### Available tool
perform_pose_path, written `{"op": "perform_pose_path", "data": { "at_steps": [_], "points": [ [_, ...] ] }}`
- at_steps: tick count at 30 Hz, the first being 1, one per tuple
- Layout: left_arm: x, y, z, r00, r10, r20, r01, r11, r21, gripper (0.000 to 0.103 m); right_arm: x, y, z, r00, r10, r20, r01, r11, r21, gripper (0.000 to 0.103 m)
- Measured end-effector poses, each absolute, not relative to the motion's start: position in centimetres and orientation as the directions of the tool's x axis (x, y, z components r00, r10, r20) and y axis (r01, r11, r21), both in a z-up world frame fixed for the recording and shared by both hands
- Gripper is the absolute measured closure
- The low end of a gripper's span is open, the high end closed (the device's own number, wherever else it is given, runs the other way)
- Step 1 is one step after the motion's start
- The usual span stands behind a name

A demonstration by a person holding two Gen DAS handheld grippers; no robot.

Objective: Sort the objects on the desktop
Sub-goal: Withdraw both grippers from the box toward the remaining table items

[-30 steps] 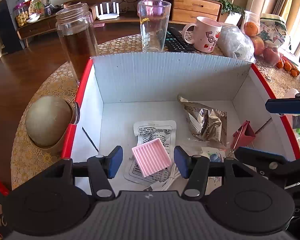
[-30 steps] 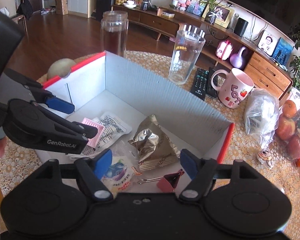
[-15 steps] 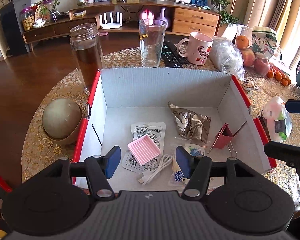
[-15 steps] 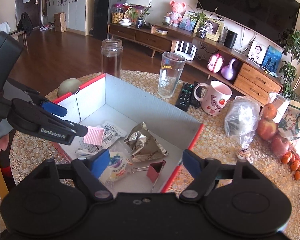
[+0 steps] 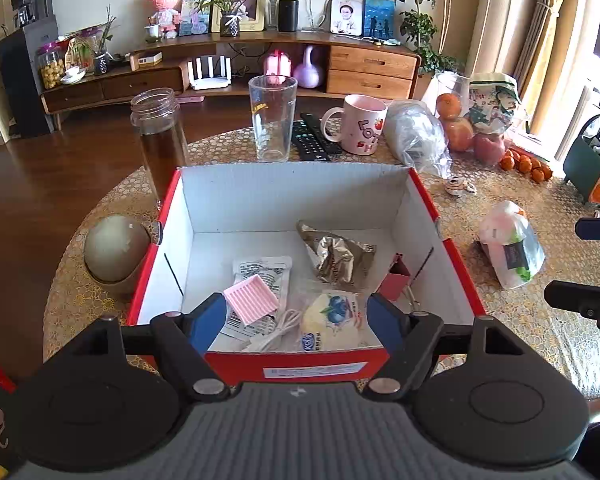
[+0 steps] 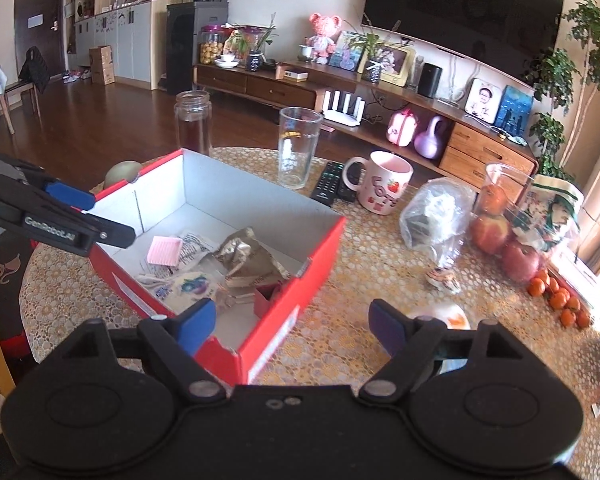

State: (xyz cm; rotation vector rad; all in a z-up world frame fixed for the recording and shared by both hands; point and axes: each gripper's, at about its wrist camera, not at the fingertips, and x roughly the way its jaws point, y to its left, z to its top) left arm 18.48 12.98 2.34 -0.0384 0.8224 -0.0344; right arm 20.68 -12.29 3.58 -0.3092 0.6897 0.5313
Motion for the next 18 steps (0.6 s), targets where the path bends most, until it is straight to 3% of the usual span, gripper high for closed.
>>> {"op": "perform_pose_path", "data": {
  "at_steps": [4, 16, 18],
  "points": [
    [17.5, 11.4, 2.8, 0.691, -0.077, -0.719, 0.044, 0.997, -0.065, 0.019, 19.8, -15.0, 3.8, 0.666, 0.350, -0.659, -0.528, 0.845, -0.085, 0.017],
    [15.4, 5.5, 2.7, 0.688, -0.188, -0.701, 0.167, 0.981, -0.100, 0.019, 18.0, -22.0, 3.2, 0.697, 0.307, -0.648, -0.439, 0.897, -0.047, 0.011],
    [15.2, 4.5, 2.5, 0.685, -0.206, -0.699, 0.184, 0.977, -0.107, 0.014, 17.7, -22.7, 3.0, 0.702, 0.303, -0.645, -0.428, 0.903, -0.042, 0.009]
  ]
}}
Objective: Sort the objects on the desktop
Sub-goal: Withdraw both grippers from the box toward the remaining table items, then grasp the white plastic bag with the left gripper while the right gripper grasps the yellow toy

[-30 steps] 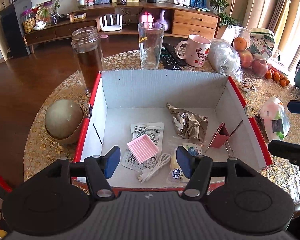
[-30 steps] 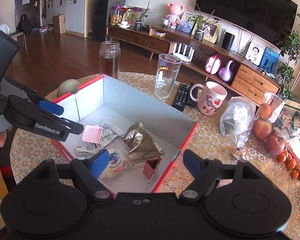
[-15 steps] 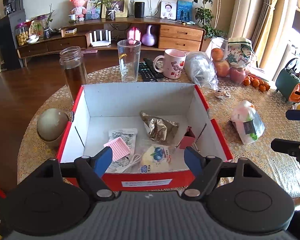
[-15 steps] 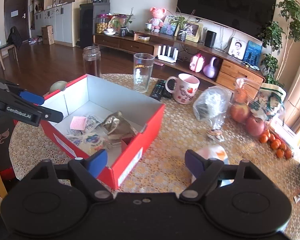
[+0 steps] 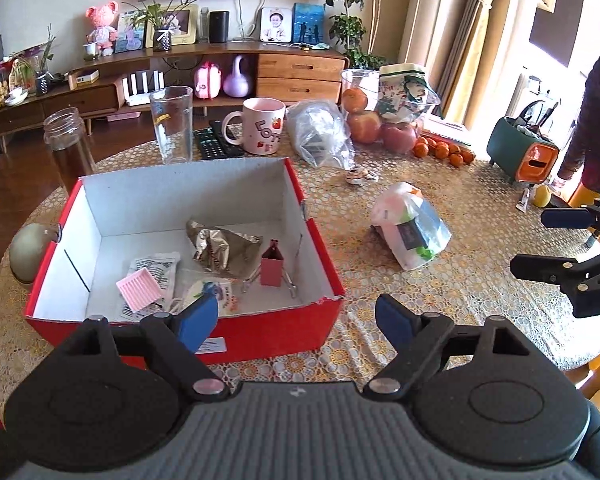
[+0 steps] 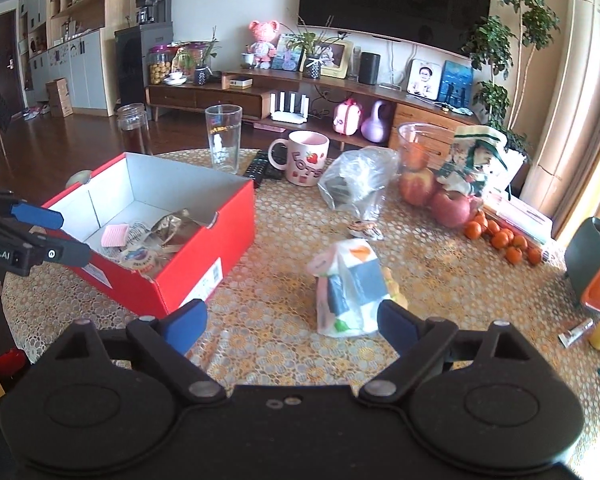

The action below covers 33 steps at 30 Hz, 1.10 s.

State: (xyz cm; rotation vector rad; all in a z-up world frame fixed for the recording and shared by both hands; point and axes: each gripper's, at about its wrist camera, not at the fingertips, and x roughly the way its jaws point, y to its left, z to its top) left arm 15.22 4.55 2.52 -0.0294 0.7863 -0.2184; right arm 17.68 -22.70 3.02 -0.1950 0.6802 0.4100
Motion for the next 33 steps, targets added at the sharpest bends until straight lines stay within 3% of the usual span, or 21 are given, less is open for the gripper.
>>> {"op": "perform_pose_path", "data": {
  "at_steps": [4, 8, 24, 33],
  "points": [
    [15.1, 2.7, 2.1, 0.679, -0.228, -0.697, 0.211, 0.971, -0.112, 0.004, 17.4, -24.1, 2.3, 0.708, 0.288, -0.645, -0.411, 0.911, -0.043, 0.008],
    [15.5, 1.1, 1.9, 0.676, -0.244, -0.695, 0.225, 0.967, -0.121, 0.001, 17.4, -25.3, 1.5, 0.714, 0.273, -0.644, -0.391, 0.919, -0.044, 0.008],
    [20.9, -8.1, -1.4, 0.624, -0.302, -0.721, 0.279, 0.948, -0.155, 0.001, 22.0, -31.8, -1.9, 0.705, 0.217, -0.675, -0.319, 0.947, -0.029, 0.008],
    [26.9, -12.6, -3.5, 0.588, -0.298, -0.752, 0.198, 0.954, -0.224, 0.001, 24.7, -35.3, -5.4, 0.675, 0.203, -0.709, -0.295, 0.956, -0.007, 0.008]
  ]
}}
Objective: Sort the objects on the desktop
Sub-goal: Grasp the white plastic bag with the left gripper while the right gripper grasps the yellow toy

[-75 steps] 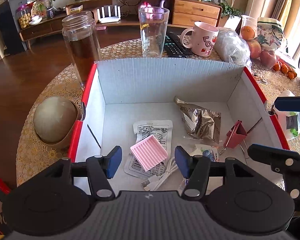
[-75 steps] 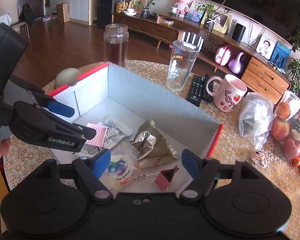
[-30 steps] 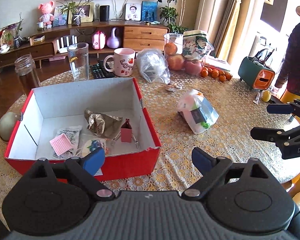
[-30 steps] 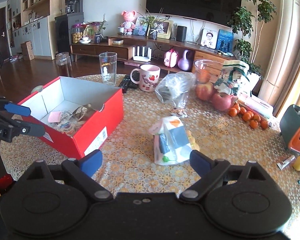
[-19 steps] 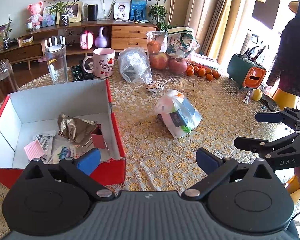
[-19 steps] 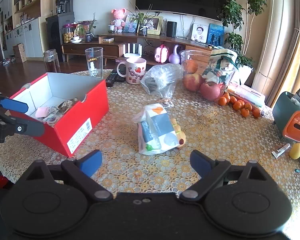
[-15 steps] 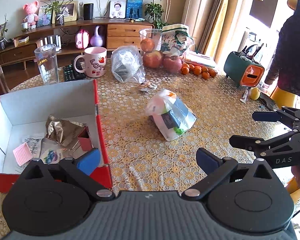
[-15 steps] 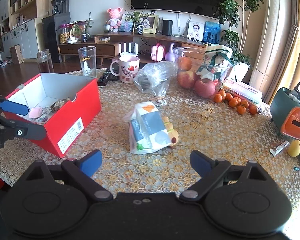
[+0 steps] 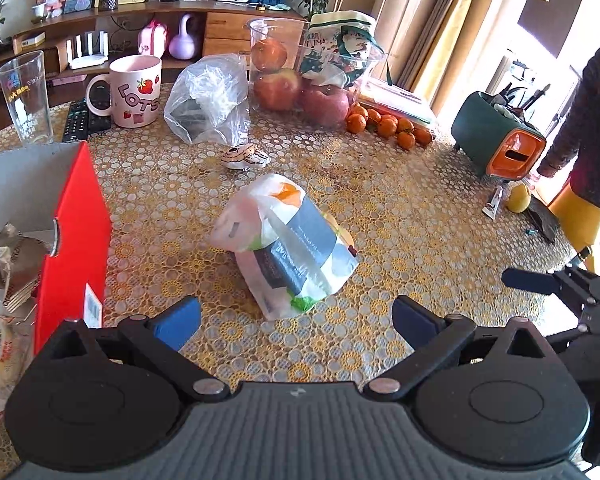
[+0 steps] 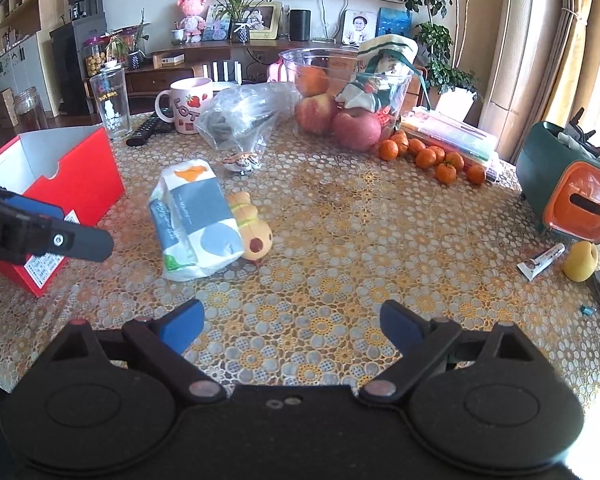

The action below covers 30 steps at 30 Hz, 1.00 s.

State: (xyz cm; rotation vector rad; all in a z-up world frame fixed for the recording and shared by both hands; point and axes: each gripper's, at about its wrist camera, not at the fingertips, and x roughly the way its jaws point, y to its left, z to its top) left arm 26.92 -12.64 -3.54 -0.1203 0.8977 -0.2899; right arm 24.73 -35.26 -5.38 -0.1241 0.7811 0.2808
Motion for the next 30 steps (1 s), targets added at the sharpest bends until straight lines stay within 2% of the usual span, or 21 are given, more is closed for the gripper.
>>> {"op": "perform_pose_path", "data": {
  "at_steps": [10, 21, 22, 23, 30],
  "points": [
    [32.6, -14.4, -6.1, 0.572, -0.265, -0.776, 0.029, 0.952, -0.304, 0.001, 27.4, -35.8, -7.4, 0.661, 0.237, -0.712, -0.304, 0.952, 0.035, 0.008],
    [34.9, -14.3, -8.9, 0.556, -0.255, -0.791, 0.012, 0.954, -0.299, 0.003, 29.9, -34.1, -9.2, 0.632, 0.262, -0.729, -0.345, 0.938, 0.038, 0.008],
    [34.9, -14.3, -9.0, 0.556, -0.257, -0.790, 0.018, 0.954, -0.299, 0.009, 30.2, -34.0, -9.4, 0.628, 0.263, -0.732, -0.347, 0.937, 0.039, 0.009],
    [34.9, -14.2, -9.1, 0.553, -0.264, -0.790, 0.024, 0.953, -0.302, 0.021, 30.5, -33.8, -9.6, 0.625, 0.265, -0.734, -0.347, 0.937, 0.042, 0.009],
    [34.4, -13.8, -9.2, 0.559, -0.291, -0.777, 0.061, 0.948, -0.312, 0.049, 32.4, -32.9, -10.3, 0.605, 0.286, -0.743, -0.347, 0.935, 0.078, 0.011]
  ]
}}
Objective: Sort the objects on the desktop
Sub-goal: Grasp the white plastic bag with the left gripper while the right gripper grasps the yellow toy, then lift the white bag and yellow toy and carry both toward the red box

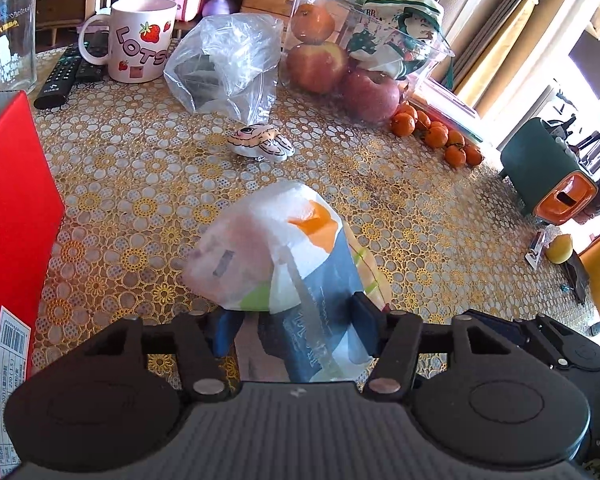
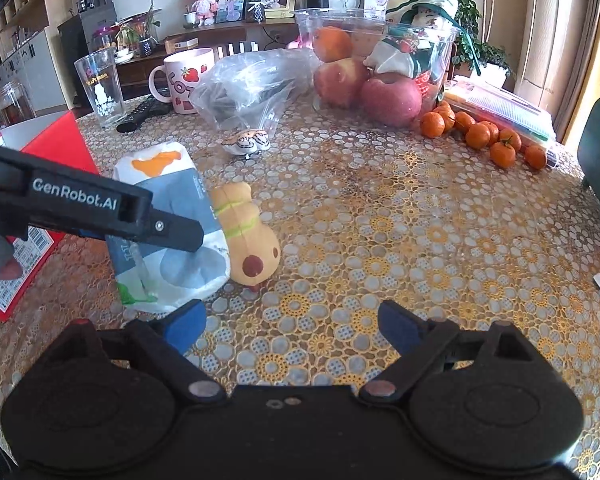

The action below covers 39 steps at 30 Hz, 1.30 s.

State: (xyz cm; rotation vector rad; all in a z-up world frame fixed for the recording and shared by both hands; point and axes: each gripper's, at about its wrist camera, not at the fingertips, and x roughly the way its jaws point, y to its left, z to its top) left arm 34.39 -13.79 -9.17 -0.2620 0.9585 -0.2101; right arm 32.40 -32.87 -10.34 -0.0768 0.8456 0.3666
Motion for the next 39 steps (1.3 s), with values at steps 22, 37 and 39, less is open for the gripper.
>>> {"op": "perform_pose_path", "data": {
  "at_steps": [22, 37, 39],
  "points": [
    [33.3, -9.6, -9.1, 0.576, -0.236, -0.782, 0.030, 0.963, -0.269, 0.064, 36.0, -27.9, -11.1, 0.589, 0.316, -0.744, -0.411, 0.910, 0.061, 0.046],
    [30.5, -10.0, -7.2, 0.573, -0.266, -0.775, 0.069, 0.958, -0.277, 0.064, 32.9, -29.4, -9.3, 0.601, 0.306, -0.738, -0.355, 0.930, 0.096, 0.055],
    [29.8, -10.3, -6.7, 0.575, -0.273, -0.772, 0.084, 0.958, -0.276, 0.064, 32.0, -29.6, -8.7, 0.605, 0.306, -0.735, -0.358, 0.929, 0.093, 0.055]
  ]
}}
